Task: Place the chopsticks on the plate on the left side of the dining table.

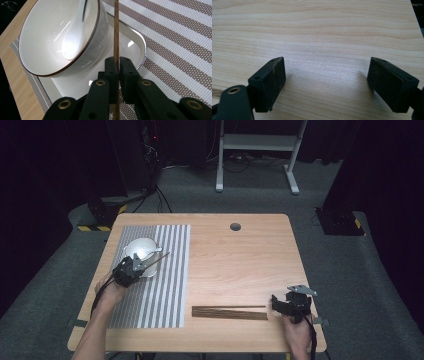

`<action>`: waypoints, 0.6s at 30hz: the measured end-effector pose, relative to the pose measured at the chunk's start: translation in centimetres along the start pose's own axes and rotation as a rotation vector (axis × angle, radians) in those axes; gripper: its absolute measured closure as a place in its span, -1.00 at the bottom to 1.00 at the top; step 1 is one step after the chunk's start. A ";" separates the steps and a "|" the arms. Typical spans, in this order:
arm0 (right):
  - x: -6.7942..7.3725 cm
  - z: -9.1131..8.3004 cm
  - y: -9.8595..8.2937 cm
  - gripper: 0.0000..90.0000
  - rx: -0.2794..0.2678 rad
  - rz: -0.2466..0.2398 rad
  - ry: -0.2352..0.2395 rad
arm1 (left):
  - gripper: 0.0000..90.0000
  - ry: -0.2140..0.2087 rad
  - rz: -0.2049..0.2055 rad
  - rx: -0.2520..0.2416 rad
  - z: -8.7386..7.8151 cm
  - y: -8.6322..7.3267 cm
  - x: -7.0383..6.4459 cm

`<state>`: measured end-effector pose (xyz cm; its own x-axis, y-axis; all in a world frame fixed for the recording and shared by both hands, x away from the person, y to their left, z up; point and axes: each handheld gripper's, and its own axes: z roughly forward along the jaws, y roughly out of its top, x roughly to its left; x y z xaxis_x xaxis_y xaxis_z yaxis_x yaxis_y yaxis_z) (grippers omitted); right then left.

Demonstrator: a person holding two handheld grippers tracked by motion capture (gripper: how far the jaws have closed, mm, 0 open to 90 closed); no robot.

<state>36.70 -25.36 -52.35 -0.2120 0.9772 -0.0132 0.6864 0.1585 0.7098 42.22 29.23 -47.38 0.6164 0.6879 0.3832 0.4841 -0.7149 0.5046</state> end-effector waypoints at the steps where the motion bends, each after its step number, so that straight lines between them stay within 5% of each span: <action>1: 0.0 0.0 0.0 -0.67 0.000 0.000 0.000 | 0.88 0.000 0.000 0.000 0.0 0.0 0.0; 18: 0.0 0.0 0.0 -0.67 0.000 -0.001 0.001 | 0.88 0.000 -0.003 0.025 0.9 0.1 0.3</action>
<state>36.70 -25.36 -52.35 -0.2131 0.9769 -0.0134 0.6860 0.1593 0.7099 42.99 29.25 -47.98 0.6145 0.6904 0.3818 0.5015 -0.7154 0.4866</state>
